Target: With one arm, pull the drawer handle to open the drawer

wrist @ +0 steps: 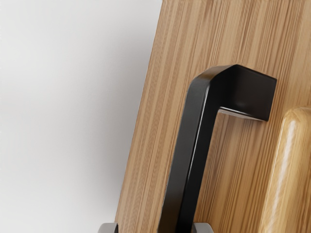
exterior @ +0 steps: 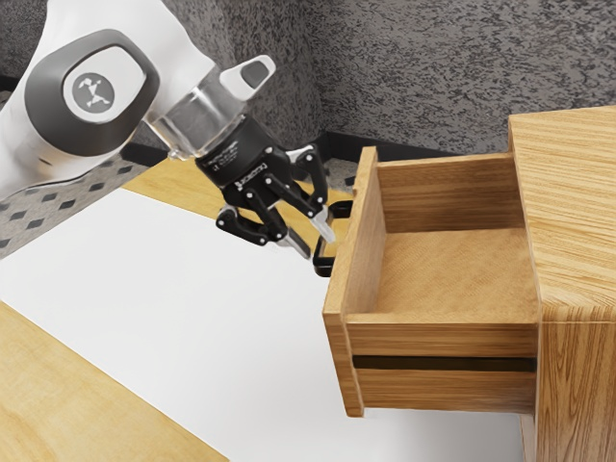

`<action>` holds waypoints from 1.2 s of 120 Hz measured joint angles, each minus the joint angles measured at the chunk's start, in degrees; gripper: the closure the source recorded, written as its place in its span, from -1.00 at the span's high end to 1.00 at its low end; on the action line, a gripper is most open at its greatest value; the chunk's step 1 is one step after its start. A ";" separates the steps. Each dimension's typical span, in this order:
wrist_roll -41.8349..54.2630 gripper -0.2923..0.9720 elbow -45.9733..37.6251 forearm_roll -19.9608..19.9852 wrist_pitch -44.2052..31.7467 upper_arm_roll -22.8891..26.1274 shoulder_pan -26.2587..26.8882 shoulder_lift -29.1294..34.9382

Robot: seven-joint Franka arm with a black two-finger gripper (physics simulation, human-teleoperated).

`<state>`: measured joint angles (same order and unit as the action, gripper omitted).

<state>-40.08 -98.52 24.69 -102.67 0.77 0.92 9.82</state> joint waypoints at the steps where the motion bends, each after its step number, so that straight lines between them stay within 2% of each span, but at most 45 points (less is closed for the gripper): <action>1: 0.00 -0.34 -0.14 -0.01 0.02 -0.09 0.00 0.03; 63: 0.23 -0.43 -4.80 -2.25 1.27 -5.73 0.02 5.04; 97: 0.31 -0.44 -6.25 -3.86 2.00 -7.15 0.03 6.74; 125: 0.38 -0.16 -5.84 -4.20 3.46 -8.71 0.07 8.50; 133: 0.38 -0.11 -1.67 -4.24 5.86 -10.15 0.05 9.99; 138: 0.62 -0.03 6.14 -5.12 8.80 -10.47 0.13 8.90; 144: 1.82 0.09 16.11 -7.99 12.23 -8.75 0.00 4.13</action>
<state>-38.27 -82.41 16.70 -90.43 -7.98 0.92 13.95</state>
